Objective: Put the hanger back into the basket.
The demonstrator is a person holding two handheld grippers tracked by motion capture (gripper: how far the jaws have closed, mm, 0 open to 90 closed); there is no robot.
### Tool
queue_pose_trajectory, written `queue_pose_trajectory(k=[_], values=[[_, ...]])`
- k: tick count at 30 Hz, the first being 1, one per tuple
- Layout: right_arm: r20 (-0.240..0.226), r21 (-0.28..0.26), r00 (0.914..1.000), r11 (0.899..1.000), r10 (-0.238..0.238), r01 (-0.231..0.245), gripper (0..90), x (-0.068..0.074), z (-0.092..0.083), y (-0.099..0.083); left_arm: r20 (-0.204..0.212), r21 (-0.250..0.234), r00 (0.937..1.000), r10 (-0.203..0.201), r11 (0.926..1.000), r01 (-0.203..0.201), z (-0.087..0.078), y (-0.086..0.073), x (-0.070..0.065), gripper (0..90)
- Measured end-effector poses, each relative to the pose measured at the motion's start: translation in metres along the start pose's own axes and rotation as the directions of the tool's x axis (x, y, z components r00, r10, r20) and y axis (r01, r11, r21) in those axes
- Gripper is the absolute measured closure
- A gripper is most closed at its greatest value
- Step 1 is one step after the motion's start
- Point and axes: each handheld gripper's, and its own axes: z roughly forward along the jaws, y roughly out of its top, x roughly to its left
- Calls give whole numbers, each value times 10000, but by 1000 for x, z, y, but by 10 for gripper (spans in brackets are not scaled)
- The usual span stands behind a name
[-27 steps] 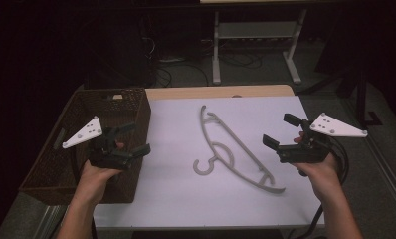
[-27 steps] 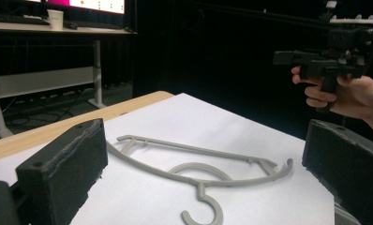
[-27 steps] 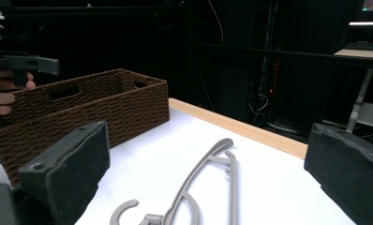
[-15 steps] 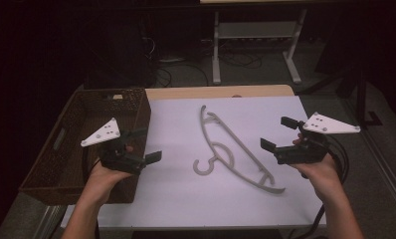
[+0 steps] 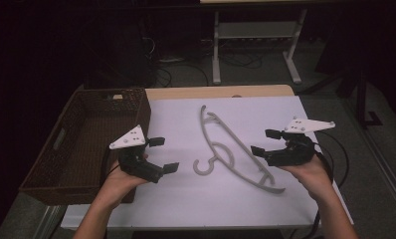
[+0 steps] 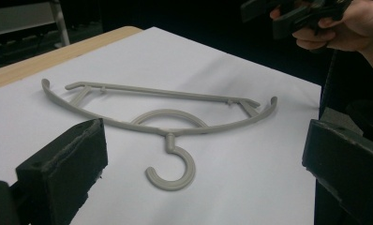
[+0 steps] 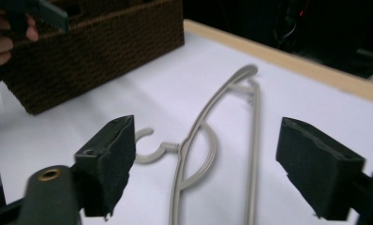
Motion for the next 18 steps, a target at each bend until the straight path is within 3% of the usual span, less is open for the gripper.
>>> queue_pose_trajectory(k=[6,14,16,18], values=[[-184,818,9998,9966,111,-95,303,0,23,-12,94,102,9999,-117,9999,116,7,-5,0,0],[-443,1816,9990,9834,9,72,447,2,51,-26,177,220,9998,-132,9997,128,13,-8,-2,0],[-591,2367,9982,9714,-60,199,500,5,65,-31,217,223,9996,-201,9996,196,14,-8,-3,0],[-652,2486,9979,9683,-66,226,519,6,69,-33,222,271,9997,-143,9995,137,15,-9,-3,0]])
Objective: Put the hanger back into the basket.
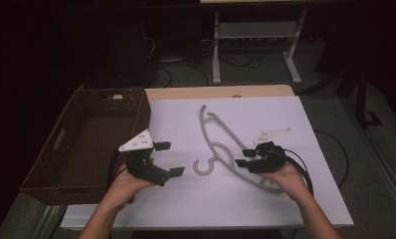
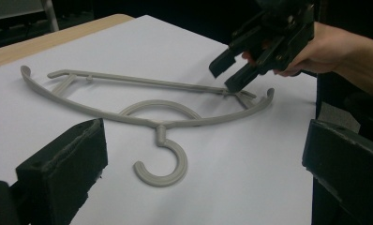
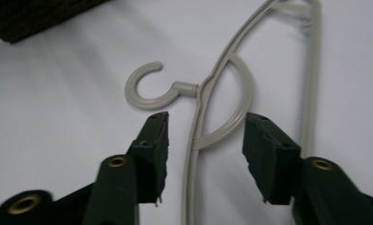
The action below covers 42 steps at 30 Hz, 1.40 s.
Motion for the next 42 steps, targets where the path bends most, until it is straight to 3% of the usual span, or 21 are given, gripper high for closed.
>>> queue_pose_trajectory(k=[7,19,25,34,40,42], values=[[-182,884,9997,9960,-131,146,602,2,28,-6,97,46,9999,-73,10000,73,4,-3,-1,0],[-110,1922,9997,9811,-200,217,688,3,45,-13,166,135,9998,-110,9999,108,8,-5,-2,0],[-239,2089,9994,9774,-264,309,771,4,49,-15,158,144,9998,-125,9998,123,8,-5,-2,0],[-508,2053,9983,9780,-269,368,787,1,49,-16,237,223,9997,-114,9997,109,10,-6,-3,0],[-1047,2078,9927,9749,-598,806,809,7,50,-16,266,232,9995,-162,9996,156,11,-7,-2,0],[-1204,2065,9881,9712,-954,1189,809,10,52,-16,285,218,9994,-170,9996,164,11,-7,-3,0]])
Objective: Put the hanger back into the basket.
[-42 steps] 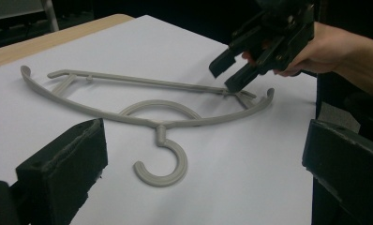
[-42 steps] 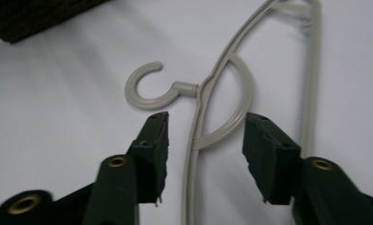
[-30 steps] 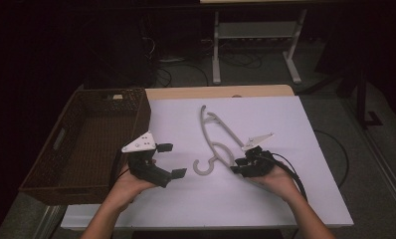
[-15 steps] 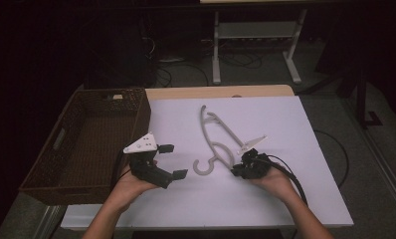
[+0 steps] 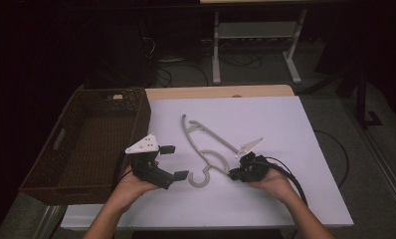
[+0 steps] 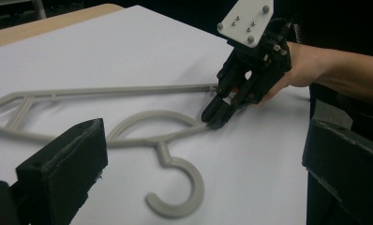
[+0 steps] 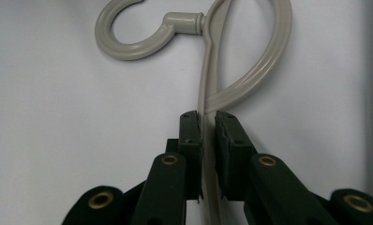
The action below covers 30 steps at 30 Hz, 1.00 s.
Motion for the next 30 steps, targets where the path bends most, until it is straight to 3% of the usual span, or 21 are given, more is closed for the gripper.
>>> queue_pose_trajectory(k=[3,7,11,15,16,17,19,20,23,28,30], values=[[-454,51,9989,10000,-83,85,809,8,1,1,17,2,10000,-1,10000,1,0,0,0,0],[-762,146,9910,9937,-1100,1115,809,17,5,1,33,15,10000,-12,10000,12,0,0,0,0],[-1049,180,9854,9905,-1338,1364,809,27,6,0,52,11,10000,16,10000,-16,0,0,0,0],[-1048,85,9850,9903,-1368,1385,793,28,7,-1,63,-12,10000,-23,10000,23,0,0,0,0],[-984,56,9856,9903,-1376,1388,719,28,6,-1,58,-16,10000,-23,10000,23,0,0,0,0],[-984,56,9856,9903,-1376,1388,719,28,6,-1,58,-16,10000,-23,10000,23,0,0,0,0],[-823,-121,9884,9918,-1277,1271,671,27,1,-2,49,-4,10000,-29,10000,29,-1,0,1,0],[-685,-320,9949,9969,-746,726,687,27,-9,-3,43,-18,10000,-24,10000,24,-1,0,1,0],[-353,-732,9989,9970,-294,268,758,21,-26,-10,38,-10,10000,-14,10000,14,-1,-1,1,0],[317,-569,9992,9982,228,-209,892,10,-38,-26,20,-26,10000,-21,10000,21,-1,-1,1,0],[445,-414,9986,9988,296,-277,894,6,-39,-33,13,-34,10000,-22,10000,22,-1,-1,1,0]])
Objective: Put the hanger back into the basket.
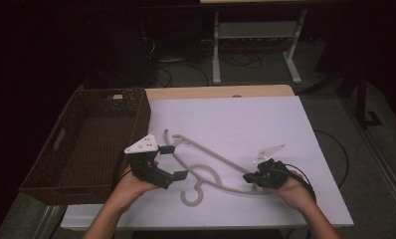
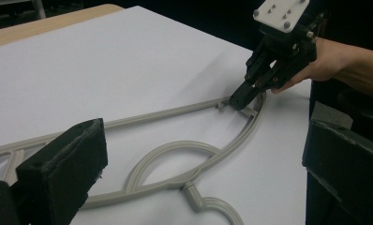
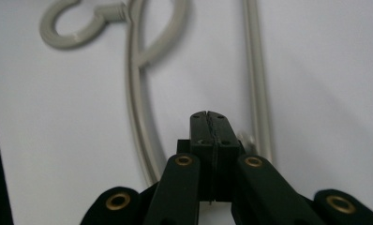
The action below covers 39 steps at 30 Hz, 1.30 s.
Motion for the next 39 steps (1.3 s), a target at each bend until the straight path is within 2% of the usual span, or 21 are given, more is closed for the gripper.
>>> queue_pose_trajectory(k=[2,9,13,19,20,21,22,25,29,30,31,32,33,35,37,39], values=[[50,126,9999,9999,99,-100,894,-2,0,-4,3,-3,10000,-2,10000,2,0,0,0,0],[364,600,9993,9982,-108,86,896,-7,9,-4,47,13,10000,-54,10000,54,2,-1,1,0],[575,641,9983,9979,-106,69,897,-10,9,-3,79,50,9999,-90,9999,89,3,-2,0,0],[1078,568,9939,9980,230,-293,897,-29,8,1,130,52,9999,-102,9999,101,5,-2,-1,0],[1272,562,9915,9979,259,-333,897,-32,7,2,136,45,9999,-107,9999,106,5,-2,-1,0],[1272,562,9915,9979,259,-333,897,-32,7,2,136,45,9999,-107,9999,106,5,-2,-1,0],[1609,586,9864,9973,333,-432,897,-40,7,4,149,70,9998,-106,9999,105,5,-2,-1,0],[1903,549,9806,9968,468,-582,897,-52,9,8,148,102,9999,-82,9999,80,6,-2,-1,0],[2494,610,9674,9963,439,-609,897,-69,12,17,149,43,9998,-101,9999,101,5,-2,-2,0],[2494,610,9674,9963,439,-609,897,-69,12,17,149,43,9998,-101,9999,101,5,-2,-2,0],[2827,768,9587,9956,293,-530,897,-78,15,22,158,30,9998,-111,9999,111,5,-2,-2,0],[2827,768,9587,9956,293,-530,897,-78,15,22,159,38,9998,-103,9999,103,5,-2,-1,0],[2905,656,9559,9957,433,-650,897,-82,16,24,154,21,9998,-102,9999,102,5,-2,-2,0],[3111,745,9495,9950,403,-666,897,-90,18,29,177,14,9998,-93,10000,93,4,-2,-2,0],[3069,596,9507,9960,447,-661,897,-92,17,31,189,-15,9998,-90,10000,91,4,-2,-1,0],[2882,266,9560,9975,550,-654,897,-89,16,34,165,-29,9998,-90,10000,90,3,-1,-1,0]])
